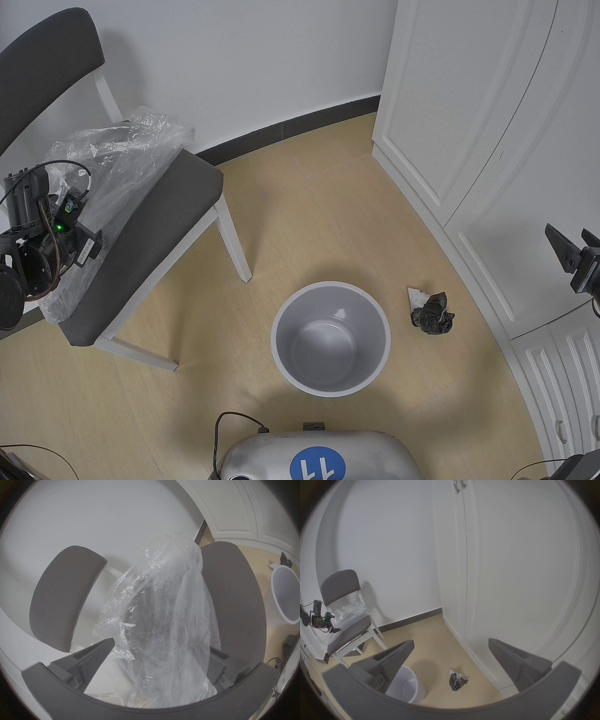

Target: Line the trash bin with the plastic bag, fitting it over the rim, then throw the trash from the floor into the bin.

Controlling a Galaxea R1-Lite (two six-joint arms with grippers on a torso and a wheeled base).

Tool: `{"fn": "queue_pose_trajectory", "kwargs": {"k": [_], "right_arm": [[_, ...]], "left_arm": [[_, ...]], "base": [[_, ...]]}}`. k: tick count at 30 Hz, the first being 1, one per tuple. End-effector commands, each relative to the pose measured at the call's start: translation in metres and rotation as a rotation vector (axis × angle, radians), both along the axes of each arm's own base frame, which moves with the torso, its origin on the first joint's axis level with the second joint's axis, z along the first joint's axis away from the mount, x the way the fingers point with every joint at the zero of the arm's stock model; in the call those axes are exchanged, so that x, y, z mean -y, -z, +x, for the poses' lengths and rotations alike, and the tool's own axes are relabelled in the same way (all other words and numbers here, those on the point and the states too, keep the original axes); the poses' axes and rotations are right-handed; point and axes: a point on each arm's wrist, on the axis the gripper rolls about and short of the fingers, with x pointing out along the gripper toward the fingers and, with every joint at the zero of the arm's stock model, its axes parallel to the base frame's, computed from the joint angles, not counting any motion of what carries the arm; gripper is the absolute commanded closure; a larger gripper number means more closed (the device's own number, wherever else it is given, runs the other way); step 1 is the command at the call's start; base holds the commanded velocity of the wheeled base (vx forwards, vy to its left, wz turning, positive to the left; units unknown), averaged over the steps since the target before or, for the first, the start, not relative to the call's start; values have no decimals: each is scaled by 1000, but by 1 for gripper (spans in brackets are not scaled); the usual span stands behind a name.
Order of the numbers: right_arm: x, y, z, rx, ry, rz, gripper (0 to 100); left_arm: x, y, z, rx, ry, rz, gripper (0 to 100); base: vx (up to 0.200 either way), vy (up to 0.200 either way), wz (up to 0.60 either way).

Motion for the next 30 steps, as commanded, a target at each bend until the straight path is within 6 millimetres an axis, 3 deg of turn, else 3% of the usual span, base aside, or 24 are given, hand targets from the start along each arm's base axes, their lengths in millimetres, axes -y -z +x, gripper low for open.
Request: {"fn": "queue_pose_trajectory", "kwargs": {"k": [1, 11, 12, 22, 27, 30], "right_arm": [[0, 0, 0, 1, -2, 0, 0], [1, -1, 0, 4, -3, 1, 0], [1, -1, 0, 4, -3, 1, 0], [1, 0, 1, -1, -3, -1, 0], [-1, 2, 1, -10, -25, -3, 0], [-8, 4, 2, -21, -83, -9, 0]], "left_arm": [[0, 3, 2, -10, -6, 1, 0], [0, 10, 5, -31, -2, -10, 0], [1, 11, 6, -32, 0, -10, 100], [4, 2, 2, 25, 25, -16, 100], [12, -5, -18, 60, 130, -45, 100], [34, -5, -37, 108, 212, -217, 100]], "base": [[0, 0, 0], [0, 0, 0], [0, 0, 0], [0, 0, 0], [0, 0, 0], [0, 0, 0]]}}
